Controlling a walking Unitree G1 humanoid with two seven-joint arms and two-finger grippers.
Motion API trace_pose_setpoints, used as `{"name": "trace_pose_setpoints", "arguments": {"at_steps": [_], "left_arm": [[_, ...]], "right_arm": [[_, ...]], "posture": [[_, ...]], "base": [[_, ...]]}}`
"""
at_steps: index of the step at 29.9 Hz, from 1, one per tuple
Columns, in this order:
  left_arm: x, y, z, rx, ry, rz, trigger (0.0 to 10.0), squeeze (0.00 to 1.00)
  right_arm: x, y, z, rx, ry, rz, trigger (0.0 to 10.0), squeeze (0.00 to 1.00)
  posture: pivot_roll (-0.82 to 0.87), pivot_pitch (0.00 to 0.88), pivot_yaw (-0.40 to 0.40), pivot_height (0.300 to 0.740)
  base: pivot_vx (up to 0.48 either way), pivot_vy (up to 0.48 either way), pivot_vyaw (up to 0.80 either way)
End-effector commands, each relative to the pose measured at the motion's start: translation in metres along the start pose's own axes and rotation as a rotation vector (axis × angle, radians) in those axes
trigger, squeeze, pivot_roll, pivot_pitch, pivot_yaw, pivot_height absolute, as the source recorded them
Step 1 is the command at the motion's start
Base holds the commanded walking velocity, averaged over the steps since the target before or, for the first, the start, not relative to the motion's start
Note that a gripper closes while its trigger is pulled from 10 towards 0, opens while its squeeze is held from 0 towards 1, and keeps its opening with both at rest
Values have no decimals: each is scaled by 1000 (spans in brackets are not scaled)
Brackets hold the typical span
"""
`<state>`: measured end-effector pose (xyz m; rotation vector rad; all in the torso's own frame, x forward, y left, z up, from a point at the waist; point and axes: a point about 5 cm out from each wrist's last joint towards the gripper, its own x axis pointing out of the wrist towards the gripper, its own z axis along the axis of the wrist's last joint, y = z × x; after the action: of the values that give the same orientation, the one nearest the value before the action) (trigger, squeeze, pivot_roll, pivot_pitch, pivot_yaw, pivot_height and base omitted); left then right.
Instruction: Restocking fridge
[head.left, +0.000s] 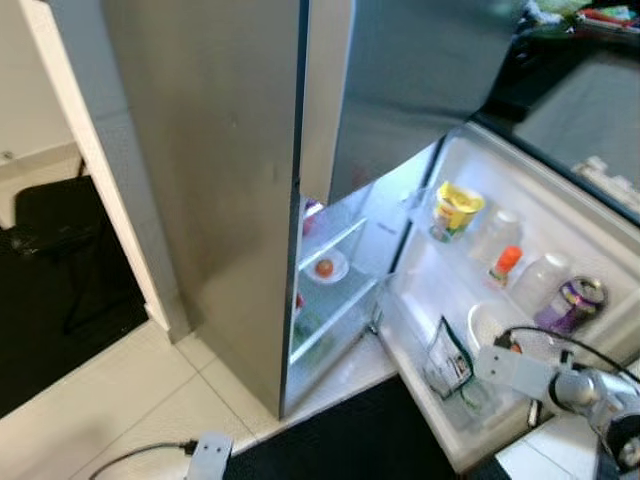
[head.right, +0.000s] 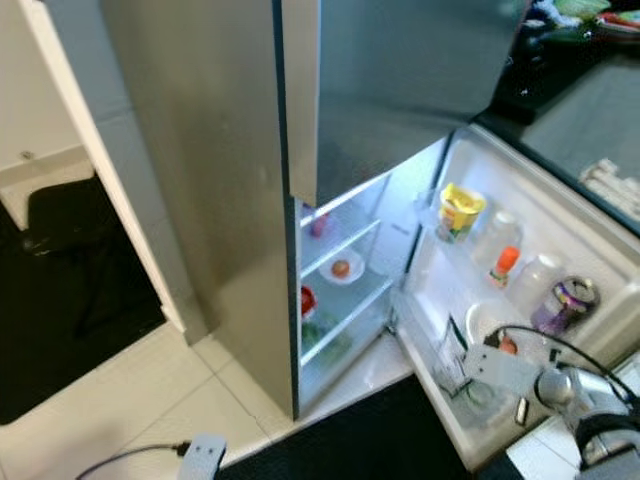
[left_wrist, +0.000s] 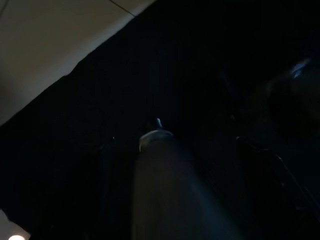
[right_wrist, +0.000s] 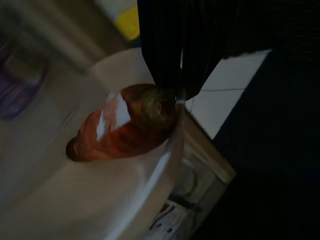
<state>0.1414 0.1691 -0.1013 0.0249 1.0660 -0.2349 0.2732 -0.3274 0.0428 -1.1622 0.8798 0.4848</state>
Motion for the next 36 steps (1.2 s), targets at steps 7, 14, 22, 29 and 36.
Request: {"name": "trace_pose_setpoints", "arguments": {"at_steps": [7,14,22,29,36], "left_arm": [[1,-2,4,7,-9,-4,10000,0],[1,-1,5,7,-10,-3,10000,0],[1,-2,5,10,-10,-4,10000,0],[1,-3,5,12,-10,-6,10000,0],[2,-4,8,24,-16,-17,10000,0]], "right_arm": [[-5,-8,-9,7,34,-50,10000,0],[-1,-1,2,8,-28,-2,10000,0],[8,19,23,19,-109,89,10000,0],[17,36,34,-1,-111,91,10000,0],[26,55,53,6,-124,53,10000,0]], "posture": [[-37,0,-22,740],[-34,0,-21,740],[-31,0,-23,740],[-34,0,-28,740],[-36,0,-26,740]], "base": [[0,0,-166],[0,0,0],[0,0,0],[0,0,0],[0,-73,0]]}}
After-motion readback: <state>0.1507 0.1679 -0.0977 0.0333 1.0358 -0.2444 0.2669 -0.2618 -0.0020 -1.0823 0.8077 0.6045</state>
